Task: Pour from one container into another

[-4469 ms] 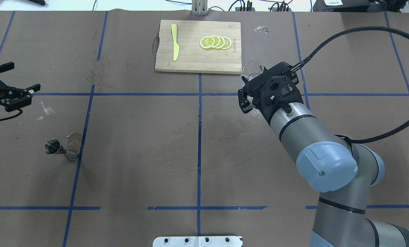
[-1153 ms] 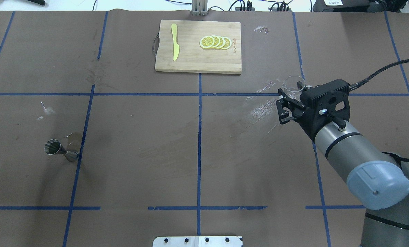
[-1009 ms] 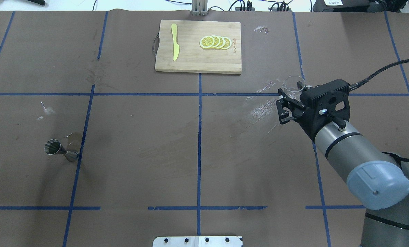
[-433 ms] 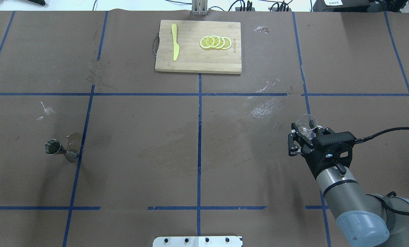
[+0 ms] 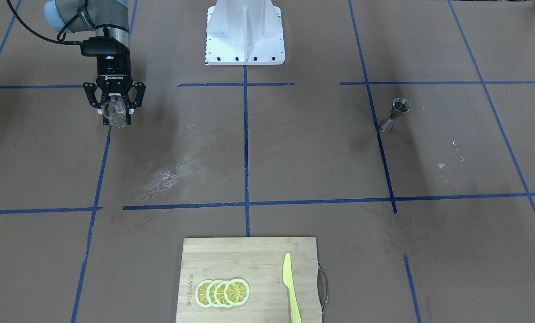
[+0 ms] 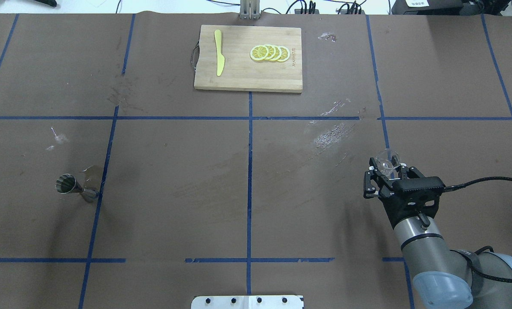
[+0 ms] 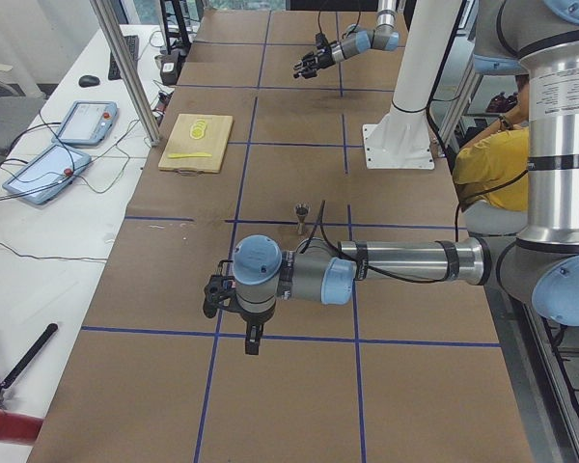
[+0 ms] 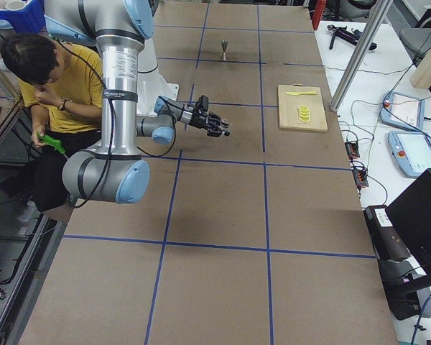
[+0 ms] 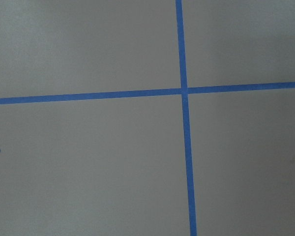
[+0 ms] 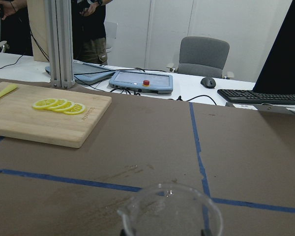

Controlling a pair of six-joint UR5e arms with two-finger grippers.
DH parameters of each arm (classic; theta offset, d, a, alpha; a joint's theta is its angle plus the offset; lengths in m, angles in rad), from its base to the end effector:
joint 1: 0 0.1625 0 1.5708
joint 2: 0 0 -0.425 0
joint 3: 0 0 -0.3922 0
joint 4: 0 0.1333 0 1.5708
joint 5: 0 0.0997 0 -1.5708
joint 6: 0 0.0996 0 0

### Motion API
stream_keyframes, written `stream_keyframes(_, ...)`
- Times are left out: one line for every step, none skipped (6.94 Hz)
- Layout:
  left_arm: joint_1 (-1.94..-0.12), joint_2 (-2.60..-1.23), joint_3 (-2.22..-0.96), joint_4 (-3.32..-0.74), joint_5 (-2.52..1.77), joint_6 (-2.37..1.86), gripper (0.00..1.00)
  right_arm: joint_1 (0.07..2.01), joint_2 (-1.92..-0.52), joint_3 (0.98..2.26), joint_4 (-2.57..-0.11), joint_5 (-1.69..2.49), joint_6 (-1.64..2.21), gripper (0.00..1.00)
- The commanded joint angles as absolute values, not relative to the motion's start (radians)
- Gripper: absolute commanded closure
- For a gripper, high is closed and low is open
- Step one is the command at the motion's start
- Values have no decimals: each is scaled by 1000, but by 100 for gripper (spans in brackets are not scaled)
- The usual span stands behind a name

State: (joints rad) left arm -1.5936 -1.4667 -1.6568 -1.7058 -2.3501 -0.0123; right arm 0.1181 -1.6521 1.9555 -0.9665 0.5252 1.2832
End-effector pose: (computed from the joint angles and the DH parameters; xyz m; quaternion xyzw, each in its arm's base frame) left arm -0.0737 -0.4537 0.6510 0.0560 0.3789 0.0060 0.9237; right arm -0.4116 -0.2699 0.4211 0.5161 -0.2817 0.1522 0.7944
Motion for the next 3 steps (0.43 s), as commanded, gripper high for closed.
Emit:
stream_keyframes(-1592, -1468, -1658, -1706, -2350, -12, 0, 117, -1652, 1895, -965, 515, 1318, 100)
stream_keyframes(-1592, -1468, -1658, -1706, -2350, -12, 0, 117, -1652, 1876, -965, 515, 1331, 100)
stream_keyframes(-1592, -1468, -1658, -1707, -2350, -12, 0, 117, -1651, 1858, -965, 515, 1350, 100)
